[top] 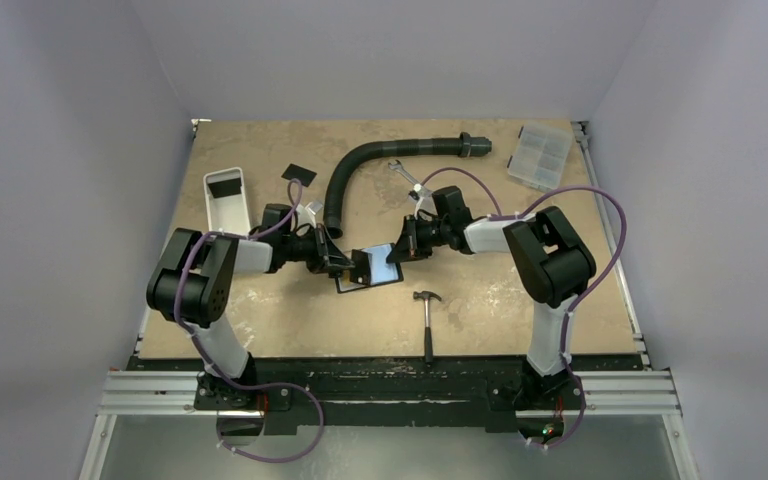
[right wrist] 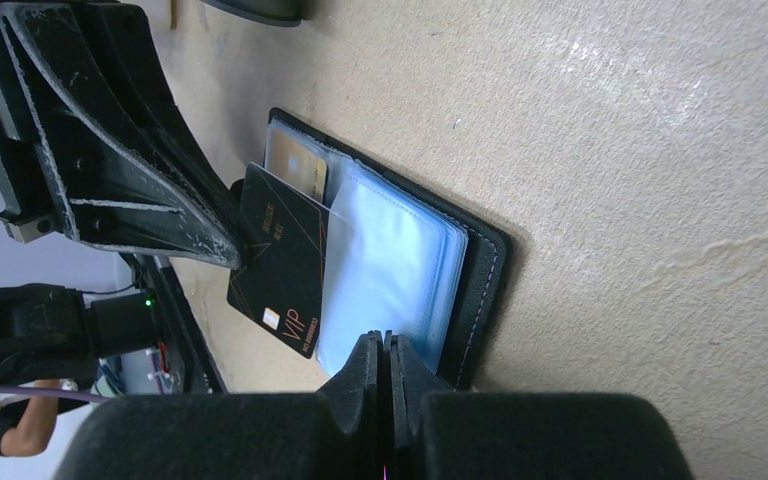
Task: Put the credit cards into the card holder
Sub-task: Insert the credit card into the card holder.
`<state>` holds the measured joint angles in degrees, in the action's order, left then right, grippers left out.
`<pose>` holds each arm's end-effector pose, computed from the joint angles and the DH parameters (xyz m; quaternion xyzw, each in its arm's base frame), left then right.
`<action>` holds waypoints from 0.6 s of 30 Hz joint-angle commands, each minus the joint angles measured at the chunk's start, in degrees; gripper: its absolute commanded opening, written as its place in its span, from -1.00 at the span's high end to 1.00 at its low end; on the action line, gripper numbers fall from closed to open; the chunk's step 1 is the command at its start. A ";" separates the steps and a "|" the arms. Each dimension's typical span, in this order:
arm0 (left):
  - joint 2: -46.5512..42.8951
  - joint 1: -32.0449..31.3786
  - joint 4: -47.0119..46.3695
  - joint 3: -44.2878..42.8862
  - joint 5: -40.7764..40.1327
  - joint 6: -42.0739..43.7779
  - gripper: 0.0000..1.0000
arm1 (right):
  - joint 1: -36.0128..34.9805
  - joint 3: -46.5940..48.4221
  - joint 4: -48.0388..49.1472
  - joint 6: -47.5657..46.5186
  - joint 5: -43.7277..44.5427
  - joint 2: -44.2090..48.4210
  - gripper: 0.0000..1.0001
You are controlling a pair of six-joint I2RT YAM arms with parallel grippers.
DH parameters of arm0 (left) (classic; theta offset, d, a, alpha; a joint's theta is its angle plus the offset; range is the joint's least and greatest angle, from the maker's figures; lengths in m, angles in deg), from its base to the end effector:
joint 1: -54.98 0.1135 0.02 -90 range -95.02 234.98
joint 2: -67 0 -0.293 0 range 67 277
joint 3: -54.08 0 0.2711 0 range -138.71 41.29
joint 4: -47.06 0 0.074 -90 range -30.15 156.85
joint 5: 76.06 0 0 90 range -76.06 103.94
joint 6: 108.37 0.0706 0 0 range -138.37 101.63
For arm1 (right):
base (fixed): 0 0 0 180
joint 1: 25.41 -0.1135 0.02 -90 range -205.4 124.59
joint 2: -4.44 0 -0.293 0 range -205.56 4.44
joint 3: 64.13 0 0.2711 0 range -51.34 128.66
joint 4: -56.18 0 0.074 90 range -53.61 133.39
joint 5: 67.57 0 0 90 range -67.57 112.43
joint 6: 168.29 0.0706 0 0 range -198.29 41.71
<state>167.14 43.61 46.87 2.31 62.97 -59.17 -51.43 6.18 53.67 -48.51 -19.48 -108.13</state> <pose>0.3149 -0.1177 0.1096 -0.0727 0.8597 -0.4909 0.1212 0.3594 0.2279 0.1126 -0.1092 0.8661 0.4598 0.1629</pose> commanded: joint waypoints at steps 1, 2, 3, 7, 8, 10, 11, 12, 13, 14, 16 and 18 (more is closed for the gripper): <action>0.56 0.03 -10.78 1.37 1.98 -6.21 1.00 | 0.01 1.11 -1.41 -1.83 4.49 -1.67 1.00; 0.69 0.04 -11.05 1.34 1.88 -6.39 1.00 | 0.01 1.03 -1.36 -1.79 4.47 -1.66 1.00; 0.86 0.04 -11.63 1.45 1.86 -6.70 1.00 | 0.01 0.95 -1.31 -1.75 4.49 -1.68 1.00; 1.85 -0.05 -16.79 2.87 2.00 -11.14 1.00 | 0.02 0.93 -1.10 -1.62 4.63 -1.89 1.00; 2.08 -0.11 -18.97 3.42 2.03 -12.37 1.00 | 0.01 0.88 -1.06 -1.57 4.69 -1.98 1.00; 2.25 -0.20 -21.10 4.29 1.92 -14.05 1.00 | 0.02 0.84 -0.97 -1.49 4.66 -1.97 1.00; 2.18 -0.33 -21.50 4.60 1.75 -14.44 1.00 | 0.02 0.84 -0.89 -1.44 4.65 -2.03 1.00; 2.03 -0.50 -21.56 4.81 1.50 -14.59 1.00 | 0.05 0.84 -0.84 -1.40 4.65 -2.03 1.00; 1.92 -0.70 -21.58 4.94 1.17 -14.60 1.00 | 0.01 0.84 -0.80 -1.32 4.65 -2.02 1.00; 1.78 -0.89 -21.47 5.15 0.68 -14.59 1.00 | 0.03 0.80 -0.75 -1.30 4.57 -1.97 1.00; 1.65 -1.02 -21.10 5.31 -0.24 -13.92 1.00 | 0.02 0.76 -0.56 -1.14 4.49 -1.80 1.00; 1.64 -1.02 -19.94 5.20 -1.31 -12.71 1.00 | 0.05 0.71 -0.53 -1.13 4.39 -1.70 1.00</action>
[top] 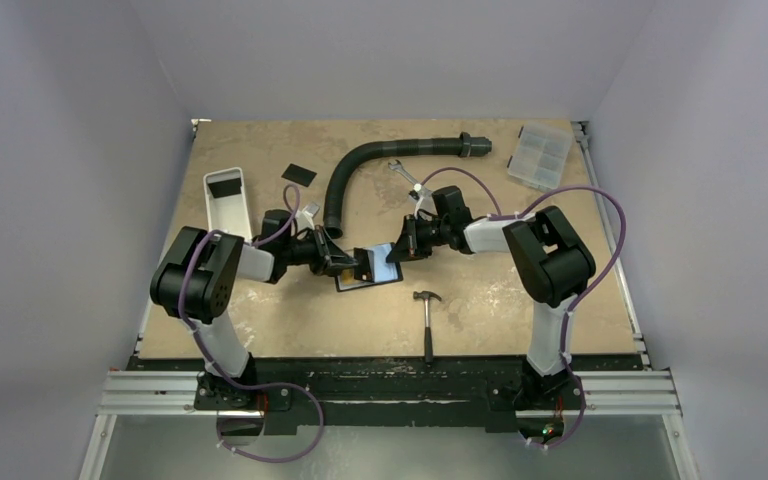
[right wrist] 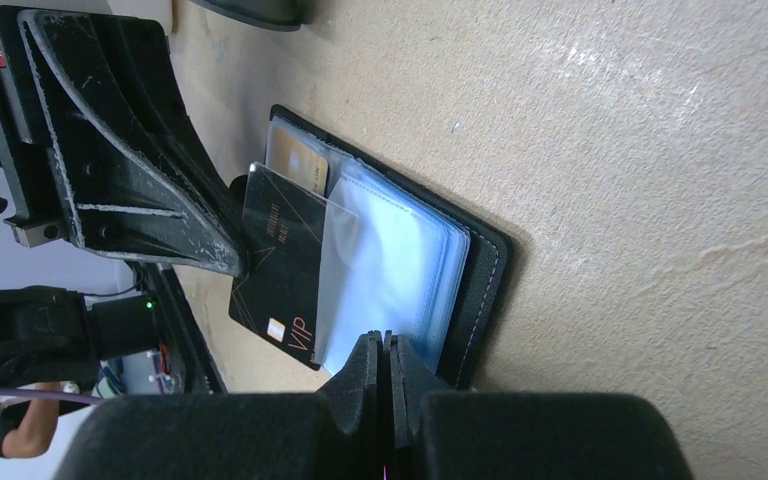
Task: Put the credit cards into the card holder
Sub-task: Insert the credit card into the card holder.
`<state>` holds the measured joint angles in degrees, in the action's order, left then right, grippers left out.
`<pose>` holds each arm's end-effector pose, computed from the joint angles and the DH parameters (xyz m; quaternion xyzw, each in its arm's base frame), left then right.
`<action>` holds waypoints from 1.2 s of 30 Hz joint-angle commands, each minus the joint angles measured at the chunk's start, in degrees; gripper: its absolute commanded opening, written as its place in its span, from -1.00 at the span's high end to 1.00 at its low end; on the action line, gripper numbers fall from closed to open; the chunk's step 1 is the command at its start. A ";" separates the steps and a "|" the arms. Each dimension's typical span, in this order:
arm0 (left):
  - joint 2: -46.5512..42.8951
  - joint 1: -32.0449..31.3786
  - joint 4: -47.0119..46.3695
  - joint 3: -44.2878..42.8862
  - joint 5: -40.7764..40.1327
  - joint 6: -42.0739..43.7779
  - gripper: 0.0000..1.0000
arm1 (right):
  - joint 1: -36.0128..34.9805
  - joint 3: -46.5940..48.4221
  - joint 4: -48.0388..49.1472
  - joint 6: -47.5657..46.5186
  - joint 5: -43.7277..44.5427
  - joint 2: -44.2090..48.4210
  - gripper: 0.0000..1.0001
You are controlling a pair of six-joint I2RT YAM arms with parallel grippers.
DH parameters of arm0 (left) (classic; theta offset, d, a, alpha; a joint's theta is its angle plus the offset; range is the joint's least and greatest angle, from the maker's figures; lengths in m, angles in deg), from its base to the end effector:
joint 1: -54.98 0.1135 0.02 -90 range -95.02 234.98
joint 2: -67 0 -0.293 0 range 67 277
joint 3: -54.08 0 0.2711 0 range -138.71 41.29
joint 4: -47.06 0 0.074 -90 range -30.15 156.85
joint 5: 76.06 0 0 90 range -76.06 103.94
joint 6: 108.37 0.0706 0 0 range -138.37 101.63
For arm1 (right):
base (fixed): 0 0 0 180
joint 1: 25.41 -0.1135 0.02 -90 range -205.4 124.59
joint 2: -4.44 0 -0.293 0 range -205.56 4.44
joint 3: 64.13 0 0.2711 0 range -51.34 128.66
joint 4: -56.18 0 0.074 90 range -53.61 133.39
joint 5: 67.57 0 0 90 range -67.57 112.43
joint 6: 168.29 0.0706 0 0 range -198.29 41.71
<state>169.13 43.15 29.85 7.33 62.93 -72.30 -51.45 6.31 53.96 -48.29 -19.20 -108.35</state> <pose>0.3123 -0.1198 0.1025 -0.1249 0.8290 -0.5291 0.1315 0.3605 0.2283 0.1120 -0.1073 0.8665 0.4589 0.1646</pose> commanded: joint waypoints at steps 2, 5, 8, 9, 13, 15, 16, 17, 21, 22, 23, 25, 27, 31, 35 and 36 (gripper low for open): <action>-0.66 -0.56 -1.51 -0.23 -2.45 1.52 1.00 | 0.05 0.46 -0.74 -1.39 4.10 -1.38 1.00; -1.58 -0.56 0.52 -0.57 -4.42 2.97 1.00 | 0.03 0.20 -0.72 -1.43 4.03 -1.10 1.00; -2.07 -0.55 -0.13 -0.43 -5.29 2.53 1.00 | 0.05 -0.06 -0.56 -1.43 4.10 -0.93 1.00; -2.06 -0.56 -1.02 -0.26 -5.44 1.73 1.00 | 0.04 -0.08 -0.48 -1.37 4.05 -0.93 1.00; -1.90 -0.55 -2.67 -0.16 -5.91 0.00 1.00 | 0.04 -0.16 -0.29 -1.25 3.92 -1.03 1.00; -1.74 -1.01 -3.60 -0.20 -6.37 -0.85 1.00 | 0.09 -0.20 -0.19 -1.18 3.92 -0.94 1.00; -1.49 -1.34 -4.18 -0.31 -6.26 -1.43 1.00 | 0.07 -0.17 -0.18 -1.17 3.86 -0.92 1.00; -1.23 -1.82 -4.79 -0.34 -6.06 -1.90 1.00 | 0.03 -0.09 -0.20 -1.17 3.86 -0.97 1.00; -0.88 -3.69 -6.28 0.37 -6.58 -3.20 1.00 | 0.03 -0.24 -0.04 -1.01 3.83 -0.85 1.00; -0.92 -3.98 -7.01 1.07 -6.89 -3.72 1.00 | 0.04 -0.32 0.02 -0.95 3.86 -0.85 1.00; -1.01 -4.34 -7.78 1.53 -7.16 -4.39 1.00 | 0.03 -0.41 0.13 -0.87 3.78 -0.73 1.00; -1.56 -5.06 -9.30 2.64 -8.38 -5.19 1.00 | 0.05 -0.52 0.39 -0.58 3.74 -0.53 1.00; -2.37 -6.18 -8.84 2.96 -10.37 -4.48 1.00 | 0.06 -0.52 0.43 -0.32 3.42 -0.21 1.00; -5.40 -9.19 5.74 -1.15 -17.93 4.61 0.81 | 0.04 -1.01 0.17 -0.20 3.20 1.98 1.00; -8.51 -10.05 19.29 -5.00 -24.31 10.81 0.40 | 0.04 -1.24 -0.86 -0.53 3.12 3.75 0.90; -9.13 -10.05 21.50 -5.74 -25.41 12.18 0.35 | 0.03 -1.30 -1.00 -0.64 3.22 4.20 0.87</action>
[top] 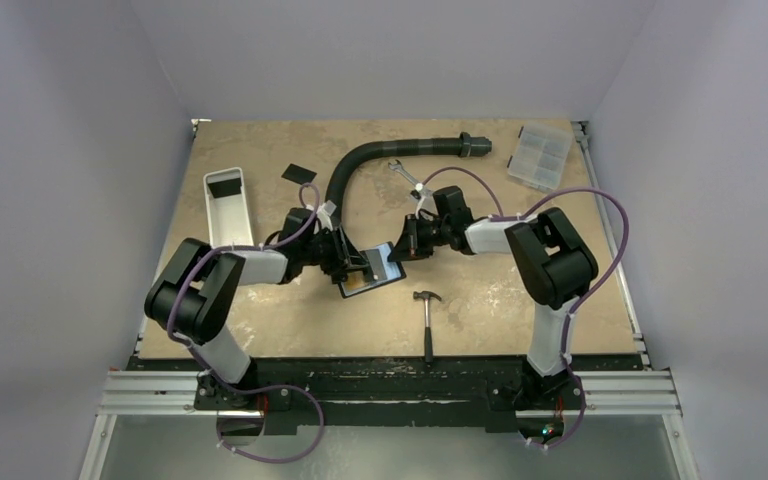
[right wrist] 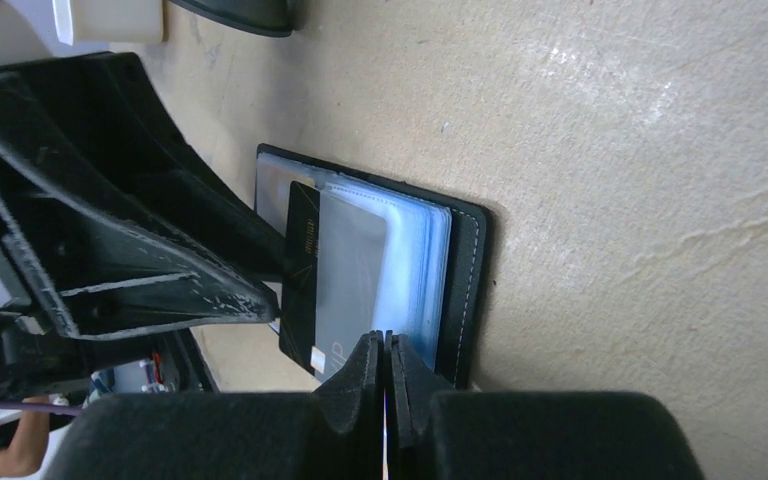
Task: Put the credit cards into the card holder
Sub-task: Insert the credit card into the card holder.
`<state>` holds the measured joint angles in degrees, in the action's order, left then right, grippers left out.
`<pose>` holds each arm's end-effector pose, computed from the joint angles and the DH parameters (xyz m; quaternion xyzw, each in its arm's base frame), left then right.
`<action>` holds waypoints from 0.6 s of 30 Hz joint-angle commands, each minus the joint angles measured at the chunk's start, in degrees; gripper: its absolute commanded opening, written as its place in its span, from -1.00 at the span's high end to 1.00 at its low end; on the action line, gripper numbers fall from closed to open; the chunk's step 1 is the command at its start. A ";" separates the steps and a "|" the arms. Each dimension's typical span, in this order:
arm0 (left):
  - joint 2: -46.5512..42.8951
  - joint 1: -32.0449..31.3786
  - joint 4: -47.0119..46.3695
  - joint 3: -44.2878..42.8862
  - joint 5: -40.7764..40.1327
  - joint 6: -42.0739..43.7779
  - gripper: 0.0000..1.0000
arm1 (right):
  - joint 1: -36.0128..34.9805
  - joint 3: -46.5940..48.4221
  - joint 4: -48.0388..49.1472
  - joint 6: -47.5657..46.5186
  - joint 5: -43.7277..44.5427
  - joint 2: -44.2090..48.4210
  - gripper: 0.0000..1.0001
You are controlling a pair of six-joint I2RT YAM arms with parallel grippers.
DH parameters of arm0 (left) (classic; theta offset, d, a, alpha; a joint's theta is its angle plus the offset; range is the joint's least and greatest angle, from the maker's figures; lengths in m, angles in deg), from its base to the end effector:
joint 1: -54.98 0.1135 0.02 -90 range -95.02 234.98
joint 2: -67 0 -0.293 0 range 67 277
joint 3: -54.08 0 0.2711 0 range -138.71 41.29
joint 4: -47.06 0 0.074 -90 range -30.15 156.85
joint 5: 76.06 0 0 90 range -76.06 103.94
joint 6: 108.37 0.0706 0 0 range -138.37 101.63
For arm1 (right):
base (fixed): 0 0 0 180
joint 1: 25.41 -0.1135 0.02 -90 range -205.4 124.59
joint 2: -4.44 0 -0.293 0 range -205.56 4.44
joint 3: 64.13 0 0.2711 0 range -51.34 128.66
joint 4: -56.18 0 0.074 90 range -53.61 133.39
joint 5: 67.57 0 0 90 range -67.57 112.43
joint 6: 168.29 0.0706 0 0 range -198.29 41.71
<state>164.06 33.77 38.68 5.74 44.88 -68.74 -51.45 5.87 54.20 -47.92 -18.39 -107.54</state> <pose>0.3014 -0.1559 0.1134 -0.1118 0.8747 -0.4330 0.1867 0.3597 0.2271 0.1154 -0.1037 0.8671 0.4561 0.1713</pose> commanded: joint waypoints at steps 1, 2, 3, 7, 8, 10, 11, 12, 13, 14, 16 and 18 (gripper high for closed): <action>-4.55 -0.67 14.57 -4.89 -8.01 9.52 0.32 | 0.05 -0.94 -1.49 -1.13 2.53 3.70 0.85; -5.09 -0.74 16.17 -5.44 -8.79 10.07 0.32 | 0.03 -0.96 -1.76 -1.37 2.96 4.14 0.82; -5.40 -0.76 17.40 -5.83 -9.39 10.51 0.30 | 0.05 -0.96 -2.04 -1.63 3.14 4.32 0.79; -6.51 -0.76 20.69 -7.01 -10.79 11.92 0.14 | 0.12 -1.17 -2.72 -2.24 4.17 4.84 0.71; -6.42 -0.83 20.76 -7.21 -10.46 11.85 0.13 | 0.14 -1.26 -2.61 -2.24 4.05 4.91 0.69; -5.70 -1.29 20.44 -7.69 -9.66 11.66 0.12 | 0.12 -1.46 -2.32 -2.17 3.99 4.89 0.66; -5.14 -1.67 20.20 -7.97 -9.40 11.55 0.16 | 0.11 -1.53 -2.18 -2.09 4.06 4.86 0.65; -4.53 -2.05 20.00 -8.26 -9.33 11.40 0.18 | 0.11 -1.61 -2.05 -2.03 4.10 4.85 0.64; -3.96 -2.51 19.90 -8.57 -9.55 11.23 0.21 | 0.11 -1.66 -1.96 -1.99 4.08 4.78 0.62; -3.42 -2.78 19.81 -8.78 -9.79 11.06 0.22 | 0.11 -1.74 -1.93 -1.98 4.08 4.74 0.60; -2.75 -3.24 19.32 -8.84 -10.32 10.59 0.22 | 0.16 -1.88 -1.83 -1.98 4.08 4.73 0.57; -2.14 -3.54 18.29 -8.67 -10.04 9.94 0.22 | 0.14 -2.08 -1.68 -1.94 4.08 4.69 0.54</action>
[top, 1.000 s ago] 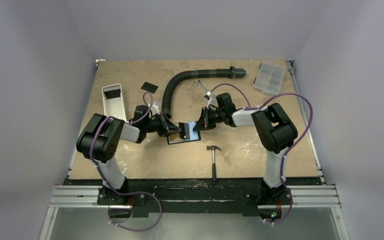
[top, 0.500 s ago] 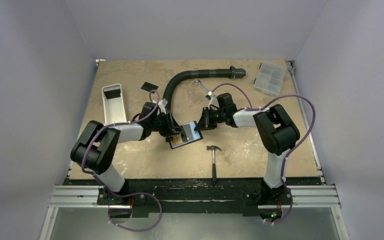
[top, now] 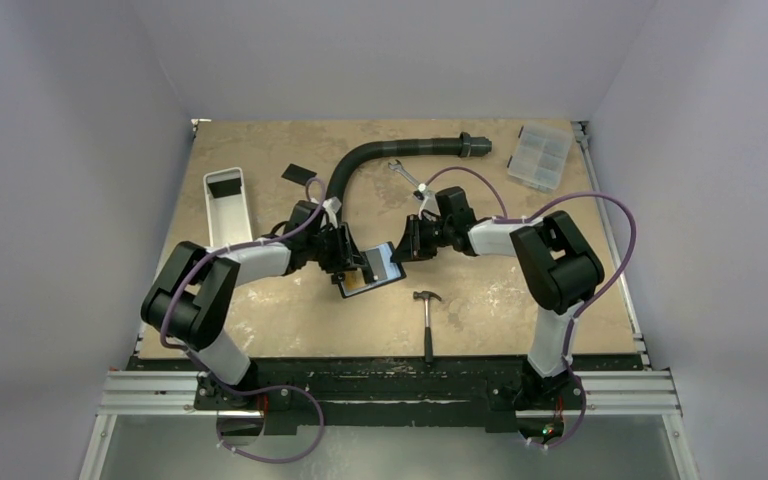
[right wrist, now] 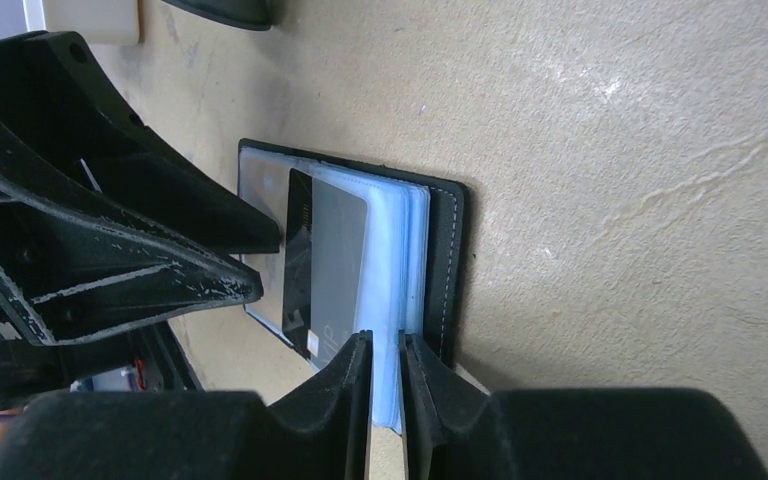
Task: Put the credit cards into the card holder
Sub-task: Insert the credit card into the card holder, then turn over the card slot in the card holder.
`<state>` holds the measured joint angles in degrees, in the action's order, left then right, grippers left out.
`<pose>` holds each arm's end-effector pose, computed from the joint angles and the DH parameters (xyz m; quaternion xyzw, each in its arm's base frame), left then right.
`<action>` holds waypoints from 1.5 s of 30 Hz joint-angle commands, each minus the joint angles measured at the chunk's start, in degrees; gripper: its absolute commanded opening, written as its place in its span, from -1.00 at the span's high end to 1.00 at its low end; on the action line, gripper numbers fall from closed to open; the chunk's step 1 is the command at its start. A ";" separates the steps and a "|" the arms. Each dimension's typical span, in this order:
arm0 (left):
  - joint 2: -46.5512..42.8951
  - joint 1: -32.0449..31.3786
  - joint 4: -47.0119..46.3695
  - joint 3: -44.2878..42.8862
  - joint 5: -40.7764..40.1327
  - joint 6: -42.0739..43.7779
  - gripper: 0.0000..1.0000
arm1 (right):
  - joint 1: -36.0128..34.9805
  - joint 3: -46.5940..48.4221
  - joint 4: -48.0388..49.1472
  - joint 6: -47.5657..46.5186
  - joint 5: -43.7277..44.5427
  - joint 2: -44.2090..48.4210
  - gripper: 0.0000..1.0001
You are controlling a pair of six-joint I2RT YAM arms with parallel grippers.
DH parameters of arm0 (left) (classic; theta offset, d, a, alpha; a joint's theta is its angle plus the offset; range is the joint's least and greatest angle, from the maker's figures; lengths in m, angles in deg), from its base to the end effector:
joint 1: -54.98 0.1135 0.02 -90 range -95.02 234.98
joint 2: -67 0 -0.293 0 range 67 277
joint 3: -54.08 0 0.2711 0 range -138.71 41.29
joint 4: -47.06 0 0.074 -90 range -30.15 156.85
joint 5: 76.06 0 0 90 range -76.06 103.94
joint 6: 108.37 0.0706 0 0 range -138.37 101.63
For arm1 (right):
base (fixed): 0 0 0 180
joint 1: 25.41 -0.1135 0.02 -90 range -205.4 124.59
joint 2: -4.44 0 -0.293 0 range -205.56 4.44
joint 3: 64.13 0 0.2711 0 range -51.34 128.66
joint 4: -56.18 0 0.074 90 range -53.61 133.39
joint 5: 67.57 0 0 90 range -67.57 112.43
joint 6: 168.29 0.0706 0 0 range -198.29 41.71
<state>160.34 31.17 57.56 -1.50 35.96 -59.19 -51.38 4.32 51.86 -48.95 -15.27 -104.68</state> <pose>0.3043 -0.1632 0.1359 -0.0684 0.9172 -0.3377 0.2001 0.3528 0.2199 0.1219 -0.0979 0.8776 0.4325 0.1823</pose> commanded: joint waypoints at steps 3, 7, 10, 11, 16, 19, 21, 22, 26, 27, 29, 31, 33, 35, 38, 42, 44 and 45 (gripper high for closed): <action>2.78 -1.59 -2.93 -1.61 0.75 -0.79 0.25 | 0.05 -0.63 0.97 -0.71 0.71 1.43 0.54; 4.38 -3.29 -6.76 -2.46 2.73 -3.02 0.32 | 0.05 -1.28 2.89 0.68 -0.87 1.24 0.53; 5.82 -4.22 -10.95 -2.18 4.58 -6.27 0.37 | 0.05 -2.25 5.85 3.13 -3.86 1.03 0.53; 6.14 -4.44 -12.59 -1.83 5.11 -7.41 0.38 | 0.12 -2.74 7.22 4.28 -4.99 1.02 0.52; 5.87 -4.66 -13.42 -0.96 4.63 -8.21 0.36 | 1.48 -5.77 14.24 9.59 -8.68 1.94 0.47; 4.26 -4.66 -7.80 -2.04 1.33 -4.14 0.32 | 2.39 -5.51 12.28 7.87 -8.92 2.41 0.36; 4.11 -4.66 -6.17 -2.25 1.18 -2.78 0.32 | 2.51 -5.08 10.50 6.48 -8.77 2.61 0.34; 4.55 -4.66 -5.67 -2.45 1.29 -2.30 0.36 | 2.51 -5.16 10.25 6.31 -8.46 2.93 0.31; 6.51 -4.66 -7.78 -1.56 2.55 -3.20 0.51 | 2.43 -5.82 6.82 3.88 -4.99 5.46 0.15; 6.65 -4.66 -8.11 -1.39 2.45 -3.25 0.55 | 2.47 -5.87 5.35 2.76 -4.14 6.35 0.12; 6.98 -4.66 -7.96 -1.17 2.09 -2.93 0.63 | 2.50 -6.12 3.02 1.23 -2.22 8.33 0.07; 7.23 -4.66 -7.17 -1.15 1.32 -2.26 0.70 | 2.44 -6.25 2.19 1.01 -1.94 9.42 0.07; 7.68 -4.66 -6.36 -1.29 0.48 -1.63 0.76 | 2.43 -6.47 2.23 1.15 -1.97 10.00 0.08; 8.24 -4.66 -5.71 -1.25 -0.35 -1.33 0.81 | 2.44 -6.49 2.18 0.76 -1.36 9.78 0.10; 9.36 -4.66 -5.18 -1.04 -1.26 -1.24 0.91 | 2.43 -5.95 2.52 0.41 -2.90 7.81 0.11; 10.63 -4.66 -4.73 -0.48 -2.38 -0.99 0.94 | 2.42 -5.83 4.02 1.02 -4.17 6.29 0.12; 11.14 -4.66 -4.73 -0.14 -2.81 -0.86 0.95 | 2.34 -5.74 4.54 1.35 -4.50 5.85 0.13; 11.42 -4.66 -4.82 0.01 -2.96 -0.87 0.96 | 2.19 -5.59 4.57 1.37 -4.57 5.59 0.13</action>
<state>167.54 27.19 49.17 -2.74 37.58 -62.53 -48.91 -1.47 54.94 -46.98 -18.26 -98.73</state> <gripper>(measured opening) 0.050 0.440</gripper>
